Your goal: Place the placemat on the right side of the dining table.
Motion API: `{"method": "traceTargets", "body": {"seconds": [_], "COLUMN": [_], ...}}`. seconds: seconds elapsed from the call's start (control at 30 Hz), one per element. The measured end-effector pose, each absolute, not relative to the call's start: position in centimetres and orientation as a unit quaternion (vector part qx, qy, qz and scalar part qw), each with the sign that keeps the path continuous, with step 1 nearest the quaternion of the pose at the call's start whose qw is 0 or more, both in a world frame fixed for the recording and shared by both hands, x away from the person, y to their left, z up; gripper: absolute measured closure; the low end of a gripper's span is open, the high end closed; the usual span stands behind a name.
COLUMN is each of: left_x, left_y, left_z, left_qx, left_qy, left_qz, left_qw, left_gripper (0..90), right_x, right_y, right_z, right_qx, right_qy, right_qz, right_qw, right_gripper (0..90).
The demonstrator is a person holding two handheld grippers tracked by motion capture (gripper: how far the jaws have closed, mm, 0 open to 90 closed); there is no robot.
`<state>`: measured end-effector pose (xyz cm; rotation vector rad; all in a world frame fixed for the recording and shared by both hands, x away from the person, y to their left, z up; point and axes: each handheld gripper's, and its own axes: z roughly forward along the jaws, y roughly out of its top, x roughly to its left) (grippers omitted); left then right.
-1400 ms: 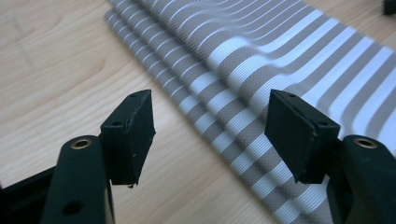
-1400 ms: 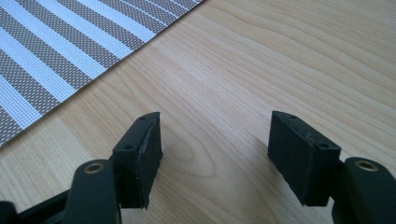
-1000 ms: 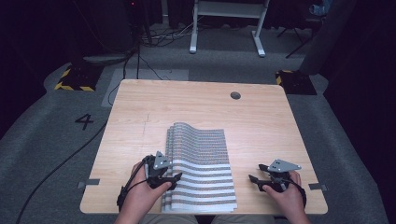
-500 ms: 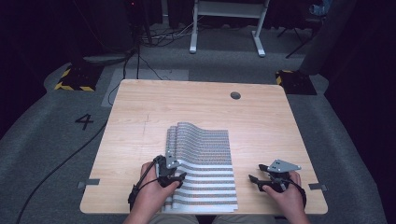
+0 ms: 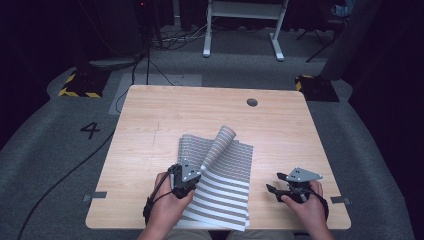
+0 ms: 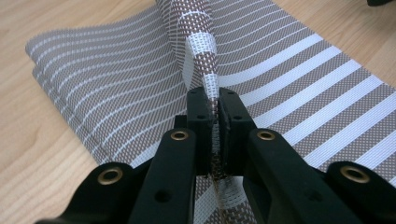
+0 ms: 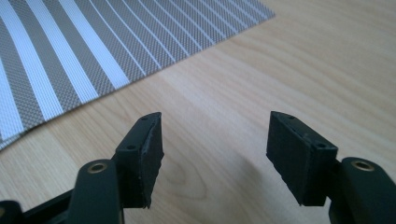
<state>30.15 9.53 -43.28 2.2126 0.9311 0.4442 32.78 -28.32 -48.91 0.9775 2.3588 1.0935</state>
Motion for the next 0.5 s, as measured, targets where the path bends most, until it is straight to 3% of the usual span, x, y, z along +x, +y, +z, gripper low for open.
{"method": "traceTargets", "body": {"seconds": [0.5], "left_x": [31.4], "left_y": [7.0], "left_z": [-41.2], "left_qx": [0.867], "left_qy": [0.296], "left_qz": [0.160], "left_qw": [0.366], "left_gripper": [86.5], "right_x": [34.0], "right_y": [-28.8], "right_z": [-45.6], "right_qx": [0.338], "right_qy": [0.828], "right_qz": [0.404], "right_qw": [0.194], "right_gripper": [31.5]}}
